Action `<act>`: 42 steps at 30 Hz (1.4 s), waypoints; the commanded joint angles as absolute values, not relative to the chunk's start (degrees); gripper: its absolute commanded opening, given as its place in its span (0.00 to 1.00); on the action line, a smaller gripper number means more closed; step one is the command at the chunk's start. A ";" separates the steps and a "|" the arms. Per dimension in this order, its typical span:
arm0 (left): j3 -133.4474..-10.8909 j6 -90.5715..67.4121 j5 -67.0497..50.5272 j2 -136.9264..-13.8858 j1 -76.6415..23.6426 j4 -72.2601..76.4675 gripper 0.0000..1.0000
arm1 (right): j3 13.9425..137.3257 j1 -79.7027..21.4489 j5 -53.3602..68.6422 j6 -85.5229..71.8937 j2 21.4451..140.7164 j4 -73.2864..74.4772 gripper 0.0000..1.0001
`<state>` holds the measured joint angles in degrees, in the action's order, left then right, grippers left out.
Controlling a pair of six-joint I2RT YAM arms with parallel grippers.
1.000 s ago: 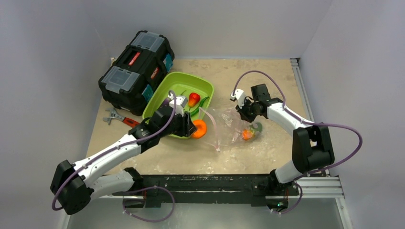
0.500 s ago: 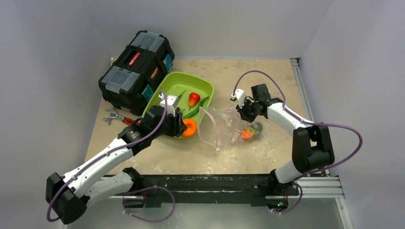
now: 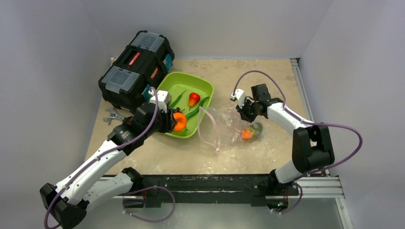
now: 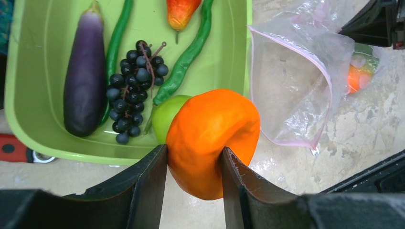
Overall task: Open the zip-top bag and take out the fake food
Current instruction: Place the fake fruit in the bin.
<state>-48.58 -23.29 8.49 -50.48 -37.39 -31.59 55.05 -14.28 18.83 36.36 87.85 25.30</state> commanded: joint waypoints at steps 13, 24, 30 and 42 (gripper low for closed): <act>-55.39 -20.25 15.80 -49.79 -34.67 -37.29 0.00 | 56.87 -14.14 18.13 36.04 88.00 25.14 0.00; -56.89 -19.12 16.28 -50.78 -32.84 -38.35 0.00 | 56.91 -14.14 18.19 36.06 87.98 25.22 0.00; -57.17 -18.81 16.25 -51.73 -31.97 -38.41 0.00 | 56.96 -14.10 18.28 36.14 88.03 25.31 0.00; -58.97 -18.02 14.04 -57.13 -28.51 -36.49 0.00 | 57.04 -14.15 18.36 36.13 88.11 25.49 0.00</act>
<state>-56.40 -19.68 15.20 -55.48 -29.85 -38.81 55.07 -14.28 18.81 36.36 88.05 25.67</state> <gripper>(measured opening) 0.411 0.004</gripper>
